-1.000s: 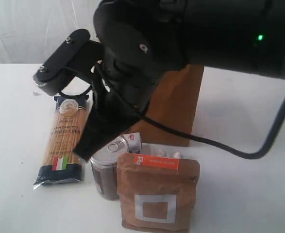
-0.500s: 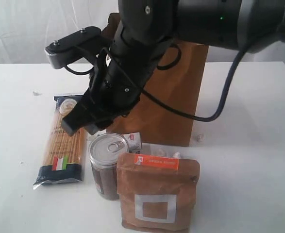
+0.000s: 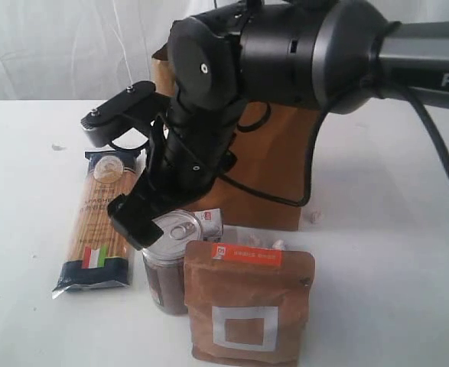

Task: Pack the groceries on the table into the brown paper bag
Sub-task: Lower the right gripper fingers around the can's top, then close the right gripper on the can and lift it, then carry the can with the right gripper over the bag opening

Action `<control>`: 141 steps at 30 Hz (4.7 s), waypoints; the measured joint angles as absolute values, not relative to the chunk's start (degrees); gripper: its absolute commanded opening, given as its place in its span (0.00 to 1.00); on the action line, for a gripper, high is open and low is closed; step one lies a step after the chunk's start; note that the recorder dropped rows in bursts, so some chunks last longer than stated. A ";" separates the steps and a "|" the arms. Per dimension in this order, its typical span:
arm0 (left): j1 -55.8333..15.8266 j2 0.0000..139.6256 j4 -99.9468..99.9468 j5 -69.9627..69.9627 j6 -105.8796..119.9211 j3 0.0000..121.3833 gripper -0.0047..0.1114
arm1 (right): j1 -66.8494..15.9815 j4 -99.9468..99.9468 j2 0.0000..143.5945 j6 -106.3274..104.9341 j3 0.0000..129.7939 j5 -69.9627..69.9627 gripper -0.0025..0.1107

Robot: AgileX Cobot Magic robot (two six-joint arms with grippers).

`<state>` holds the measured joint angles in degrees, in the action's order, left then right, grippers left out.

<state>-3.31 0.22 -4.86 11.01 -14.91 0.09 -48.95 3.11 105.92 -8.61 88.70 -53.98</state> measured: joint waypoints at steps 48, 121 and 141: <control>-3.31 0.22 -4.86 11.01 -14.91 0.09 0.04 | -48.95 5.22 111.76 -9.58 88.70 -53.97 0.65; -3.31 0.22 -4.86 11.01 -14.91 0.09 0.04 | -41.87 -36.86 79.28 22.85 94.33 -30.37 0.02; -3.31 0.22 -4.86 11.01 -14.91 0.09 0.04 | -34.34 -34.91 87.22 33.37 94.13 -28.25 0.02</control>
<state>-3.31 0.22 -4.86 11.01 -14.91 0.09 -34.34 -34.91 87.22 33.37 94.13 -28.25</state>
